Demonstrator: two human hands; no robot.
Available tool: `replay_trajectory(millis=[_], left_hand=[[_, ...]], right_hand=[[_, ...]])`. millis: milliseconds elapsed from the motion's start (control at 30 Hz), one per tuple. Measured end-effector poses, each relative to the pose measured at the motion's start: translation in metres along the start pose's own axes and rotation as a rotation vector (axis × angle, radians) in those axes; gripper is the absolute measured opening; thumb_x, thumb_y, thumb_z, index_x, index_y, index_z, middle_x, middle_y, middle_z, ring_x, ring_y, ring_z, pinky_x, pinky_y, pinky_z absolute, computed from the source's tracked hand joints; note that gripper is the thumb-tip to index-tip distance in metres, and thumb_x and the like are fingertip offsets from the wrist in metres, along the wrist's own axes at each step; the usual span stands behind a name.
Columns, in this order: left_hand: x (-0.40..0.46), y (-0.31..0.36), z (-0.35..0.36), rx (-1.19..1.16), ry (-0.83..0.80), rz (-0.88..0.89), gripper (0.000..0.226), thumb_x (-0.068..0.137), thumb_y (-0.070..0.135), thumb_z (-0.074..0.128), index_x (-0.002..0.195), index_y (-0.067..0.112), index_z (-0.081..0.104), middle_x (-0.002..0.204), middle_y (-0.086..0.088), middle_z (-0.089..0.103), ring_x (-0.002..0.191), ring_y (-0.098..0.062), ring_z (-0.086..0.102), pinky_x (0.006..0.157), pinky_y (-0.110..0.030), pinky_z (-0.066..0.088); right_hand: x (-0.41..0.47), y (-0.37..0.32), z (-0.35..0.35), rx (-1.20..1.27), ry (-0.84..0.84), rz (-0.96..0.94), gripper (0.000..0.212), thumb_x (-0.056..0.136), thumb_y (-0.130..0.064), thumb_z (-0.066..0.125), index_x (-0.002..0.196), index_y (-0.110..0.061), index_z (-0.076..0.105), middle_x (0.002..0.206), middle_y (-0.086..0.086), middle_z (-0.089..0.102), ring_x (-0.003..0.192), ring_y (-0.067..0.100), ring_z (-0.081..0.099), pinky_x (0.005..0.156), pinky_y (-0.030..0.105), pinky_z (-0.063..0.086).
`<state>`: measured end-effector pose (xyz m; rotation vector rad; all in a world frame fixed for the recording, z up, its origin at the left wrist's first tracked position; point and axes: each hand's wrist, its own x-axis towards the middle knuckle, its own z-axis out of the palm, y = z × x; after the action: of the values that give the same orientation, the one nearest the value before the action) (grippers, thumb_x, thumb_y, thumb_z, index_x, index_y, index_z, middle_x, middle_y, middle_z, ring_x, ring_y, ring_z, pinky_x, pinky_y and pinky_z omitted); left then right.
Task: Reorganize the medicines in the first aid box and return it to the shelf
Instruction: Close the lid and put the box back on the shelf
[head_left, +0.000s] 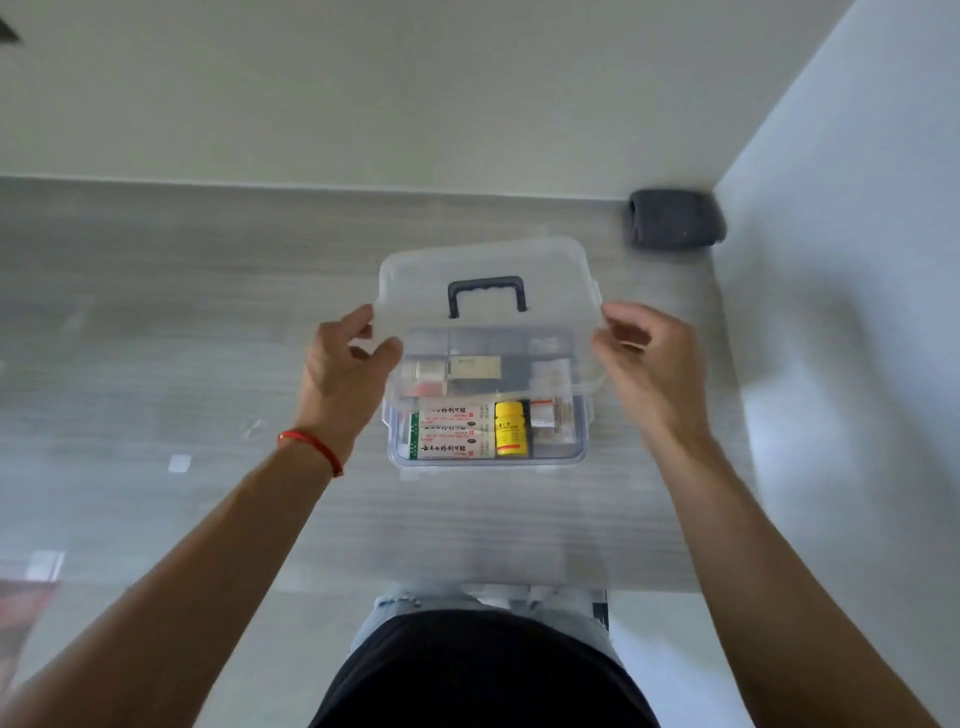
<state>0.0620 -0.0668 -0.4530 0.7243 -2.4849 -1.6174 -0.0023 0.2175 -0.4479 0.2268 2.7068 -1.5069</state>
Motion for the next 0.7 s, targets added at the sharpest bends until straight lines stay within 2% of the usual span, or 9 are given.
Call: replay_trajectory(millis=[67,133,200,333,433,500,600,700], left_hand=[[-0.023,-0.016,0.001,0.060,0.054,-0.044,0.042,0.087,0.030,0.070,0.127,0.037,0.063,0.109,0.012,0.061,0.077,-0.006,0.061,0.061,-0.019,0.050],[-0.038,-0.031,0.006,0.099,0.061,-0.085,0.048,0.089,0.031,0.070,0.135,0.023,0.060,0.117,0.001,0.060,0.083,-0.013,0.062,0.067,-0.026,0.053],[-0.047,-0.037,0.012,0.122,0.055,-0.106,0.049,0.090,0.030,0.069,0.137,0.021,0.059,0.120,-0.003,0.058,0.087,-0.020,0.063,0.074,-0.034,0.056],[-0.051,-0.040,0.018,0.130,0.049,-0.093,0.053,0.091,0.031,0.068,0.141,0.021,0.056,0.119,-0.002,0.053,0.093,-0.022,0.061,0.080,-0.036,0.056],[-0.046,-0.038,0.018,0.190,0.021,-0.100,0.054,0.089,0.029,0.067,0.141,0.019,0.055,0.123,-0.005,0.053,0.100,-0.022,0.060,0.086,-0.037,0.055],[-0.044,-0.031,0.020,0.294,0.045,-0.053,0.057,0.087,0.022,0.067,0.142,0.016,0.052,0.131,-0.009,0.050,0.115,-0.026,0.054,0.098,-0.040,0.050],[-0.041,-0.013,0.033,0.589,0.048,0.274,0.071,0.080,0.005,0.063,0.147,0.019,0.044,0.150,-0.013,0.040,0.136,-0.033,0.037,0.109,-0.045,0.038],[-0.032,-0.001,0.058,0.814,-0.067,0.505,0.057,0.092,0.025,0.054,0.147,0.027,0.043,0.162,-0.009,0.028,0.149,-0.034,0.024,0.119,-0.054,0.026]], right_hand=[[-0.024,0.015,0.000,-0.007,0.005,0.008,0.035,0.080,-0.023,0.074,0.115,-0.023,0.079,0.090,-0.025,0.072,0.085,-0.016,0.068,0.082,0.005,0.051],[-0.040,0.029,0.002,-0.013,0.018,0.031,0.030,0.084,-0.023,0.075,0.113,-0.020,0.079,0.093,-0.020,0.073,0.080,-0.021,0.064,0.075,-0.002,0.045],[-0.051,0.039,0.005,-0.038,0.002,0.049,0.028,0.087,-0.022,0.075,0.115,-0.016,0.079,0.099,-0.012,0.076,0.080,-0.015,0.066,0.074,-0.004,0.043],[-0.059,0.049,0.008,-0.089,-0.029,0.038,0.029,0.093,-0.021,0.073,0.121,-0.014,0.074,0.112,-0.006,0.076,0.095,0.006,0.069,0.071,-0.003,0.043],[-0.059,0.053,0.009,-0.058,-0.040,0.068,0.026,0.093,-0.020,0.073,0.119,-0.016,0.073,0.113,-0.006,0.075,0.100,0.008,0.069,0.069,-0.003,0.044],[-0.059,0.056,0.009,-0.027,-0.049,0.096,0.024,0.093,-0.022,0.073,0.118,-0.020,0.071,0.111,-0.010,0.073,0.101,0.008,0.068,0.071,0.001,0.045],[-0.057,0.060,0.011,0.059,-0.071,0.211,0.029,0.092,-0.027,0.072,0.120,-0.023,0.067,0.110,-0.015,0.070,0.101,0.003,0.067,0.083,0.018,0.052],[-0.055,0.061,0.013,0.108,-0.117,0.282,0.034,0.093,-0.026,0.070,0.127,-0.022,0.064,0.115,-0.013,0.070,0.105,0.005,0.067,0.097,0.037,0.057]])
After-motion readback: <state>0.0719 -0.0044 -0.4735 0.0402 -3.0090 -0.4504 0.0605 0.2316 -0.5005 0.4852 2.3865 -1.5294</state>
